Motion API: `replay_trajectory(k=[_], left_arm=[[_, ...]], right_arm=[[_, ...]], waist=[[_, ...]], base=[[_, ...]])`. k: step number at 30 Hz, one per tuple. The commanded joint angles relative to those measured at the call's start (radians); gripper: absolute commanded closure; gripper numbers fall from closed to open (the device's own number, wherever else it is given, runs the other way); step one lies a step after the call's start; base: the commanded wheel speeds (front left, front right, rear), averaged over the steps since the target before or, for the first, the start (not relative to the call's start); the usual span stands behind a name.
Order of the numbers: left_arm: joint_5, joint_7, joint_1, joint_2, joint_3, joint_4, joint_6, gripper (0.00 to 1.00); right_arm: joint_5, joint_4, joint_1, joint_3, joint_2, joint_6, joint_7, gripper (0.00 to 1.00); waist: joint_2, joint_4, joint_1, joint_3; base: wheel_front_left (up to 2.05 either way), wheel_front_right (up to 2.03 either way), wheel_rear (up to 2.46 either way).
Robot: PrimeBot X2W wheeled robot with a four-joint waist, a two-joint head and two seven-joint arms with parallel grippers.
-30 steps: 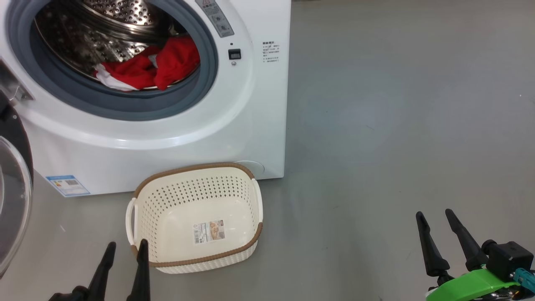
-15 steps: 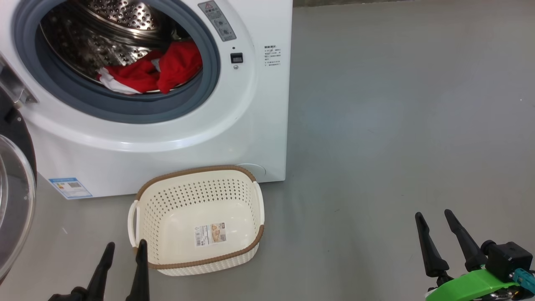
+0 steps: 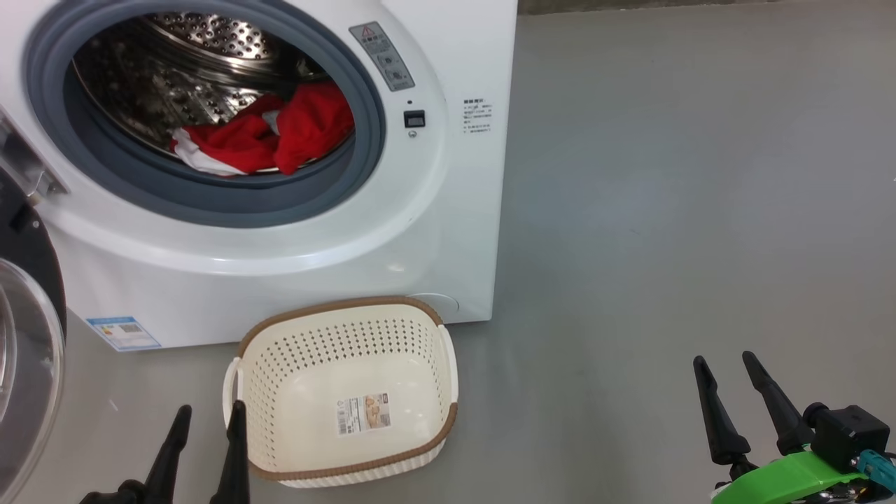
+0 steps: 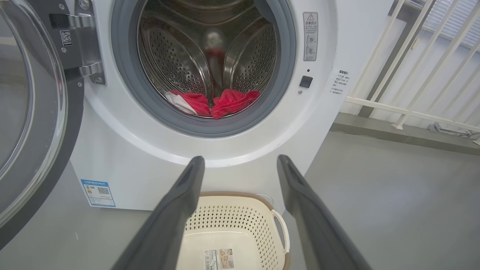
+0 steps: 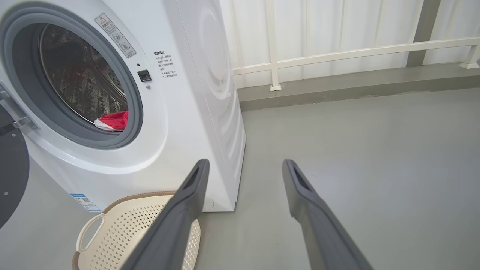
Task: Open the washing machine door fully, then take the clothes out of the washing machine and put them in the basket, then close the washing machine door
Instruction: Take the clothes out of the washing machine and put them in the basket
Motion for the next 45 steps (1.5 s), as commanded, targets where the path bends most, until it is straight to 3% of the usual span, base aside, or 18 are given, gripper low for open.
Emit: replay_trajectory(k=[1, 13, 45], left_arm=[[-0.005, -0.005, -0.022, 0.012, 0.033, -0.022, -0.005, 0.00], [0.016, -0.005, -0.036, 0.013, 0.037, -0.018, -0.005, 0.00], [0.015, -0.005, -0.063, 0.009, 0.027, 0.027, -0.005, 0.00]], right_arm=[[-0.003, -0.022, -0.003, 0.024, -0.011, 0.006, -0.006, 0.00], [-0.001, -0.023, -0.007, 0.027, -0.009, 0.006, -0.006, 0.00], [-0.001, -0.019, -0.019, 0.037, -0.005, 0.006, -0.006, 0.00]], waist=[[0.0000, 0.001, 0.0000, 0.001], [0.0000, 0.003, 0.0000, 0.005], [0.0000, 0.007, 0.0000, 0.025]], base=[[0.85, -1.22, 0.37], [0.69, -0.97, 0.28], [0.01, -0.01, 0.00]])
